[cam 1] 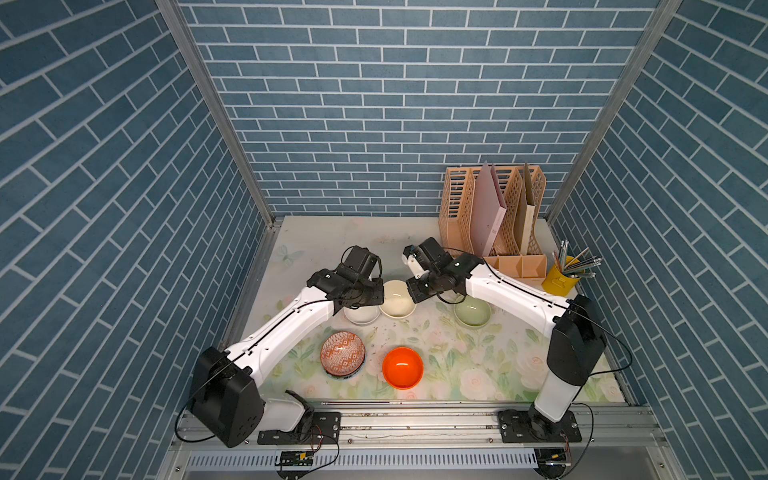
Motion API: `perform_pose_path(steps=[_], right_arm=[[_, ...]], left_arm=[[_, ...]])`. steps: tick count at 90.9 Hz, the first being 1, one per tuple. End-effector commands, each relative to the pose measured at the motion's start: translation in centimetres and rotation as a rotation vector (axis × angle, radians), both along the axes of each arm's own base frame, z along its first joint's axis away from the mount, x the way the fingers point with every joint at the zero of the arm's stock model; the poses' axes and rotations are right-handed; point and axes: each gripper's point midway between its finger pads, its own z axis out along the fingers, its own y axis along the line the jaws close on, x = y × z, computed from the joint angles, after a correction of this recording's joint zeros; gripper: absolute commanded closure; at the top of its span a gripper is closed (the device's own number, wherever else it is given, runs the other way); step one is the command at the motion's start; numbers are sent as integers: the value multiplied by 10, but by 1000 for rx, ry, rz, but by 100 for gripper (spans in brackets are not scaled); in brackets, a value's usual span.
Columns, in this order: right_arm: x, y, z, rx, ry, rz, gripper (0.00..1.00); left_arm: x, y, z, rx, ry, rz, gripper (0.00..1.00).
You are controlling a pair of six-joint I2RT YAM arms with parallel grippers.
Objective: Stack the bowls
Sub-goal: Place the bowl on the bowl.
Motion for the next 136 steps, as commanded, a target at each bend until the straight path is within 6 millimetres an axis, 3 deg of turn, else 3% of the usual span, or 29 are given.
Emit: perform_pose_path(steps=[1, 34, 46, 61, 70, 75, 83, 89, 112, 136], right_arm=[[0, 15, 15, 23, -17, 17, 100], [3, 23, 16, -2, -43, 19, 100], [2, 24, 18, -4, -47, 22, 100], [1, 25, 17, -4, -47, 25, 100], [1, 25, 16, -4, -44, 28, 100], [1, 26, 15, -4, -43, 29, 100], [2, 27, 16, 0, -46, 34, 90], [2, 27, 16, -3, -50, 41, 77], [10, 9, 23, -7, -91, 33, 51], [20, -23, 40, 39, -123, -24, 46]], left_arm=[[-8, 13, -11, 36, 29, -1, 60], [-9, 29, -7, 38, 23, 33, 66], [-9, 28, -9, 40, 31, 34, 83], [-11, 28, -12, 35, 36, 36, 87], [-10, 29, -11, 41, 32, 41, 100], [-9, 30, -11, 49, 31, 41, 100], [-7, 32, -12, 65, 34, 44, 100], [-4, 34, -12, 69, 33, 50, 100], [12, 50, -12, 46, 31, 97, 100], [30, 63, -13, 73, 44, 129, 100]])
